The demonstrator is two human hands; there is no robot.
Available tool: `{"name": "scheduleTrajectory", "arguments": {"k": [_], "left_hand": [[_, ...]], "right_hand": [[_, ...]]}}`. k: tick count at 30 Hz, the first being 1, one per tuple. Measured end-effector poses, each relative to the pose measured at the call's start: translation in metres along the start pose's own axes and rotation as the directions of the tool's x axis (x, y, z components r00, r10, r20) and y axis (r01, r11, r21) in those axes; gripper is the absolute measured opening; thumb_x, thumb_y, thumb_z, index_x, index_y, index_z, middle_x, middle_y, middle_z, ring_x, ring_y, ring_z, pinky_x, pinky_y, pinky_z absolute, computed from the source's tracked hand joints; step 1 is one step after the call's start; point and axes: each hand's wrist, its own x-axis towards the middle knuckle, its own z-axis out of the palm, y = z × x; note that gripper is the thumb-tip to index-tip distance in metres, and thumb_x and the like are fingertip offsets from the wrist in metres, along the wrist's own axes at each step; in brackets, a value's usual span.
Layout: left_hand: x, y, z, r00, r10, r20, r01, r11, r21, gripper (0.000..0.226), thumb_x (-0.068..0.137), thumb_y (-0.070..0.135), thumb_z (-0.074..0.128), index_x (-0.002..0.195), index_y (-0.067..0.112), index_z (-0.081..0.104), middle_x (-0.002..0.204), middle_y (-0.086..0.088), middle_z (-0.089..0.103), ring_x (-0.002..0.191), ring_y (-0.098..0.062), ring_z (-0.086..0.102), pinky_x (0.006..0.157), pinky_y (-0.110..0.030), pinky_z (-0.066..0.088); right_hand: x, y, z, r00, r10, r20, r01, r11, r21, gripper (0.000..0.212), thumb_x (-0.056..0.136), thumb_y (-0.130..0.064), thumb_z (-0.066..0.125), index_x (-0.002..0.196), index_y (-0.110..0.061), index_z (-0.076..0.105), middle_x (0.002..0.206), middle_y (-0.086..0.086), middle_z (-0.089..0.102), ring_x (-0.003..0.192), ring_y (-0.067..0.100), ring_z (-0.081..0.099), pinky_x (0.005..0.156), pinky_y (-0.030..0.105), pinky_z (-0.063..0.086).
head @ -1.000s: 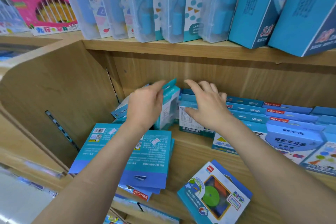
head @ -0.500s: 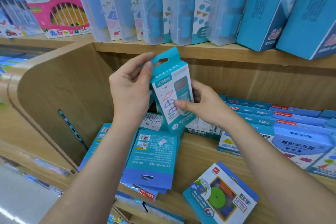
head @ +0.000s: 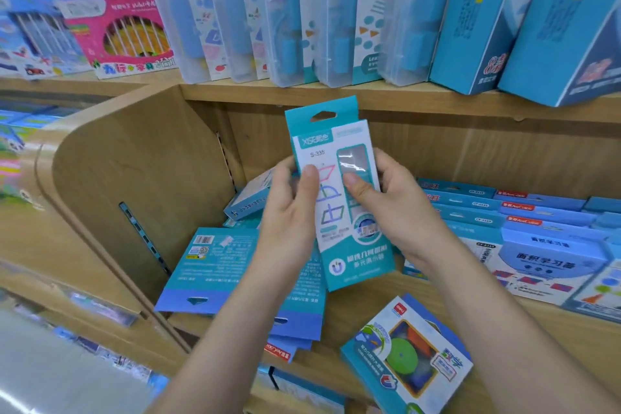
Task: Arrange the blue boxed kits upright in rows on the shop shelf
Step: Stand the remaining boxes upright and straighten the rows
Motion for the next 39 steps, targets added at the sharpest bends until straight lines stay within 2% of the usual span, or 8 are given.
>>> {"name": "scheduleTrajectory", "arguments": {"k": [5, 9, 13, 17, 19, 25, 32, 39], "left_hand": [[-0.019, -0.007, 0.007, 0.998, -0.02, -0.053, 0.015, 0.996, -0.089, 0.023, 0.099, 0.027, 0.042, 0.114, 0.018, 0.058, 0.1, 0.002, 0.072, 0.088, -0.018, 0.07, 0.073, -0.036, 0.059], [-0.031, -0.015, 0.007, 0.99, -0.041, 0.133, 0.064, 0.983, -0.173, 0.022, 0.096, 0.019, 0.048, 0.113, 0.014, 0.061, 0.102, -0.003, 0.072, 0.092, -0.02, 0.069, 0.074, -0.032, 0.057], [-0.027, -0.036, 0.012, 0.954, -0.013, 0.298, -0.052, 0.976, 0.211, 0.025, 0.089, 0.018, 0.064, 0.114, 0.019, 0.062, 0.103, 0.003, 0.07, 0.096, -0.013, 0.064, 0.084, -0.023, 0.049], [0.007, -0.053, 0.02, 0.962, -0.056, 0.266, -0.125, 0.777, 0.617, 0.055, 0.085, 0.022, 0.066, 0.133, 0.029, 0.041, 0.121, 0.003, 0.056, 0.109, -0.014, 0.055, 0.096, -0.035, 0.044], [0.028, -0.059, 0.026, 0.963, -0.053, 0.265, -0.16, 0.678, 0.718, 0.063, 0.085, 0.024, 0.065, 0.139, 0.029, 0.031, 0.131, -0.004, 0.05, 0.117, -0.021, 0.051, 0.096, -0.036, 0.042], [0.074, -0.081, 0.042, 0.971, -0.103, 0.216, -0.131, 0.529, 0.839, 0.083, 0.082, 0.027, 0.067, 0.145, 0.031, 0.013, 0.127, -0.013, 0.05, 0.11, -0.033, 0.053, 0.085, -0.036, 0.039], [0.084, -0.102, 0.05, 0.961, -0.015, 0.275, -0.251, 0.365, 0.896, 0.067, 0.084, 0.022, 0.061, 0.14, 0.032, 0.026, 0.109, -0.015, 0.059, 0.098, -0.034, 0.058, 0.078, -0.037, 0.042], [0.089, -0.108, 0.052, 0.958, 0.023, 0.287, -0.28, 0.303, 0.911, 0.06, 0.085, 0.023, 0.06, 0.136, 0.029, 0.028, 0.107, -0.012, 0.061, 0.096, -0.032, 0.06, 0.069, -0.036, 0.041]], "right_hand": [[-0.027, 0.003, 0.008, 0.996, -0.059, 0.059, 0.063, 0.996, -0.06, 0.048, 0.093, -0.034, 0.051, 0.138, -0.038, 0.033, 0.114, -0.022, 0.065, 0.102, 0.004, 0.065, 0.087, 0.037, 0.054], [-0.048, 0.009, -0.001, 0.992, -0.108, -0.062, 0.1, 0.988, -0.121, 0.046, 0.094, -0.03, 0.051, 0.137, -0.032, 0.036, 0.119, -0.02, 0.063, 0.111, 0.002, 0.06, 0.096, 0.038, 0.049], [-0.076, 0.028, -0.035, 0.955, -0.074, -0.288, 0.038, 0.991, -0.128, 0.035, 0.086, -0.035, 0.058, 0.12, -0.034, 0.052, 0.111, -0.01, 0.068, 0.102, 0.012, 0.066, 0.086, 0.046, 0.053], [-0.096, 0.037, -0.071, 0.828, -0.047, -0.559, -0.001, 0.996, -0.086, 0.025, 0.091, -0.022, 0.057, 0.116, -0.027, 0.056, 0.098, -0.009, 0.072, 0.084, 0.004, 0.069, 0.066, 0.025, 0.057], [-0.102, 0.041, -0.083, 0.786, -0.054, -0.616, 0.001, 0.996, -0.086, 0.024, 0.092, -0.016, 0.057, 0.114, -0.027, 0.057, 0.1, -0.007, 0.071, 0.085, 0.004, 0.068, 0.071, 0.028, 0.058], [-0.117, 0.05, -0.093, 0.763, -0.002, -0.647, -0.014, 1.0, -0.02, 0.029, 0.09, -0.014, 0.059, 0.115, -0.03, 0.059, 0.107, -0.004, 0.071, 0.1, 0.019, 0.067, 0.087, 0.044, 0.054], [-0.131, 0.054, -0.101, 0.75, 0.037, -0.661, -0.003, 0.999, 0.052, 0.03, 0.085, -0.013, 0.062, 0.115, -0.017, 0.058, 0.102, 0.006, 0.072, 0.086, 0.016, 0.07, 0.068, 0.03, 0.059], [-0.132, 0.059, -0.098, 0.787, 0.06, -0.613, -0.005, 0.996, 0.091, 0.044, 0.073, -0.025, 0.065, 0.115, -0.017, 0.058, 0.102, 0.004, 0.073, 0.09, 0.022, 0.071, 0.073, 0.039, 0.06]]}}
